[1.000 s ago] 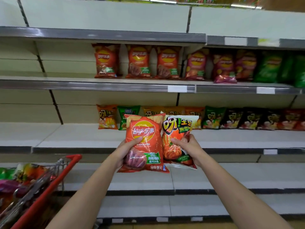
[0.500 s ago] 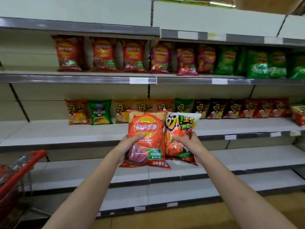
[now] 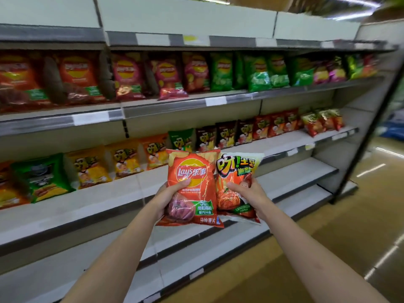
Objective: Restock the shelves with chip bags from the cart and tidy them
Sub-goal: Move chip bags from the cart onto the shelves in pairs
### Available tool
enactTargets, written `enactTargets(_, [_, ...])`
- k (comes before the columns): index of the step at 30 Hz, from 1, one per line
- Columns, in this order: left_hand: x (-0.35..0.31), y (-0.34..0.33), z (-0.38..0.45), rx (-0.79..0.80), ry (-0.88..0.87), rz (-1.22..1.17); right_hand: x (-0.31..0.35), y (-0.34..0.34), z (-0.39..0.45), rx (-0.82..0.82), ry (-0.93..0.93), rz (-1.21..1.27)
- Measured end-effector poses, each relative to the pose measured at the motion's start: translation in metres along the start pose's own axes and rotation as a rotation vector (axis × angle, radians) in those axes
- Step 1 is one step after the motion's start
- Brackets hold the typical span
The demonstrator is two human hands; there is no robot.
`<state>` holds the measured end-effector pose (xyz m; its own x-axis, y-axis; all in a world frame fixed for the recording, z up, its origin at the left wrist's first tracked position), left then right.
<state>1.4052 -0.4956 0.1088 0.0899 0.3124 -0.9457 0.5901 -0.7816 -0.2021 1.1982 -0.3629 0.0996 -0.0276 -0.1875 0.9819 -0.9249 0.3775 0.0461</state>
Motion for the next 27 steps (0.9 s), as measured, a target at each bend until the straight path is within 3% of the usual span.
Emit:
enactTargets(15, [-0.052, -0.131, 0.252, 0.400, -0.008, 0.043, 0.032, 0.208, 0.058, -0.410, -0.023, -0.043])
enactTargets(27, [-0.030, -0.181, 0.354, 0.514, 0.104, 0.056, -0.006, 0.288, 0.092, -0.499, -0.125, 0.052])
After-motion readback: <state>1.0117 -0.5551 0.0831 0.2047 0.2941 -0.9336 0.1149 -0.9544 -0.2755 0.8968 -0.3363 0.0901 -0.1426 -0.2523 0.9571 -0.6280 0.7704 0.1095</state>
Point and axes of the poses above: each hand's wrist, its own z-axis towards the middle knuckle, its own y-axis out of the back of the hand, x = y × z, the point moved 3 cm from there along z, towards the middle knuckle, and after that the axes turned 15 degrees about x, right-handed, at the moved point
